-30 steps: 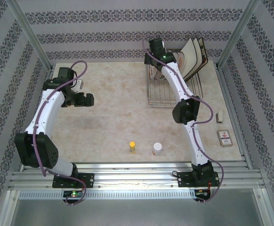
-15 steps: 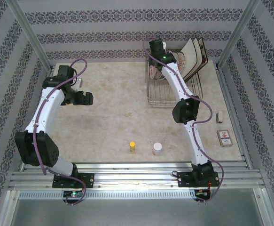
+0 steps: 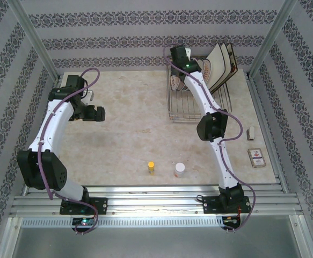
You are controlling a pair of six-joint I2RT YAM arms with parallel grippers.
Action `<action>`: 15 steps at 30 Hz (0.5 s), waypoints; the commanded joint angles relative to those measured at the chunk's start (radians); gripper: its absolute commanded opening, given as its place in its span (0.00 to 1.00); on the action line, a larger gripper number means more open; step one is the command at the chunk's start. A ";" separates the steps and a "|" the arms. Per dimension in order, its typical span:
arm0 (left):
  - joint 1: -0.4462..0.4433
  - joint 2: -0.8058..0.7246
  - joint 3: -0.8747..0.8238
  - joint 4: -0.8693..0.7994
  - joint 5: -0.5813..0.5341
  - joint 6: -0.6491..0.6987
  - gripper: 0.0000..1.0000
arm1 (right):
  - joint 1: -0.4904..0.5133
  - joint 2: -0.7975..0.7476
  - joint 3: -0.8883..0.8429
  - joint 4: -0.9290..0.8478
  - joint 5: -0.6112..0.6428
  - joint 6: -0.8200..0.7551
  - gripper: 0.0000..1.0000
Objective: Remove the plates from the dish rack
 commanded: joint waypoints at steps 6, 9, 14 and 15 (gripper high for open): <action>-0.012 0.012 0.072 -0.067 -0.006 0.007 1.00 | 0.044 -0.219 0.013 0.006 0.012 -0.024 0.00; -0.012 0.002 0.060 -0.048 -0.022 0.000 1.00 | 0.040 -0.268 0.012 -0.022 0.038 -0.040 0.00; -0.012 -0.013 0.019 -0.013 -0.036 -0.013 1.00 | 0.037 -0.354 0.000 -0.113 0.060 -0.063 0.00; -0.012 -0.019 0.009 -0.008 -0.036 -0.017 1.00 | 0.035 -0.378 -0.018 -0.128 0.048 -0.063 0.00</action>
